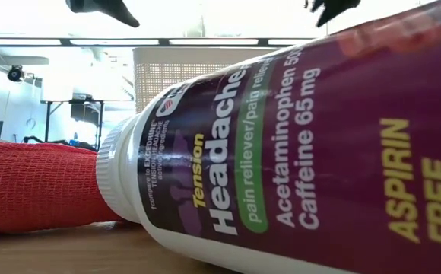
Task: Pick & place medical supplies in basket/bin
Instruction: Put the white pill bottle into the white bin
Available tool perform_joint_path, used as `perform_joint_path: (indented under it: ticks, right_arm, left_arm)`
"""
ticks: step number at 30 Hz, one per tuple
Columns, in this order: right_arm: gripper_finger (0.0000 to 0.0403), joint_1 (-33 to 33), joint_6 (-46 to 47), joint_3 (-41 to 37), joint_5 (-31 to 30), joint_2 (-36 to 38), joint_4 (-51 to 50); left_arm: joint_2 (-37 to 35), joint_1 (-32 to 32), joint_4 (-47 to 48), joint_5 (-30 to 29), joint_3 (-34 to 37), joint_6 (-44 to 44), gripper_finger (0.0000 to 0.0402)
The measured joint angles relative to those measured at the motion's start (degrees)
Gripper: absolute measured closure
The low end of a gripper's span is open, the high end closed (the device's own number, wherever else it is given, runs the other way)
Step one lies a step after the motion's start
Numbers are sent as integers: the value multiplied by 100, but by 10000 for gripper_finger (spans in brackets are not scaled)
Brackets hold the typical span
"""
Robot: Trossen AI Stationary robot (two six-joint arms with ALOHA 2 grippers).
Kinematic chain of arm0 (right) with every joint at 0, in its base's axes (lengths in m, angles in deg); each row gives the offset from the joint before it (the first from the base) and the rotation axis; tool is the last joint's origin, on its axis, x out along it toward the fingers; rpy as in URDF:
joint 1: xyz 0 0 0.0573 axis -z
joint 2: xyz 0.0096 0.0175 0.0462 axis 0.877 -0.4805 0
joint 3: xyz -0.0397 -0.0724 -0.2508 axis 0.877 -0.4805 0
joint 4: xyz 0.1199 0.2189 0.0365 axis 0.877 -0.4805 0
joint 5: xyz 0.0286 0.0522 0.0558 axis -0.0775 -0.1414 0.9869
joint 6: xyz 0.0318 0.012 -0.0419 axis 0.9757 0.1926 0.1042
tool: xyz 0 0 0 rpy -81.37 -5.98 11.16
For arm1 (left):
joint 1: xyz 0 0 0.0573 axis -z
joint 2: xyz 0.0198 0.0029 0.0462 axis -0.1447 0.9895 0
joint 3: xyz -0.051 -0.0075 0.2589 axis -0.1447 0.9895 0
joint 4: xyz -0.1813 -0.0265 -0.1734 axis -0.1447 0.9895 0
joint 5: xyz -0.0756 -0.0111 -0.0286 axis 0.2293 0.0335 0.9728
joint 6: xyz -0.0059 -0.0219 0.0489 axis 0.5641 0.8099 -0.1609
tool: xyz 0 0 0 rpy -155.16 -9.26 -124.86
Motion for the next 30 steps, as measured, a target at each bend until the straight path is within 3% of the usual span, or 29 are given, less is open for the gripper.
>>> perform_joint_path:
  ticks: [6,12,20,26,30]
  right_arm:
    - [62,-1507,1440,-874,322,37,-1003]
    - [73,-2709,2530,-2484,629,37,-32]
    - [74,-2518,2688,-4306,884,-9,2468]
    - [74,-2409,2008,-4868,893,-120,3625]
    - [74,-2409,1534,-4994,542,-327,4003]
  left_arm:
    - [0,0,-9,0,0,4,96]
    - [0,-4,-13,-4,0,4,96]
    - [0,-11,-15,-6,0,32,96]
    - [0,-11,-32,-7,0,133,96]
    - [0,-11,-57,-7,0,157,96]
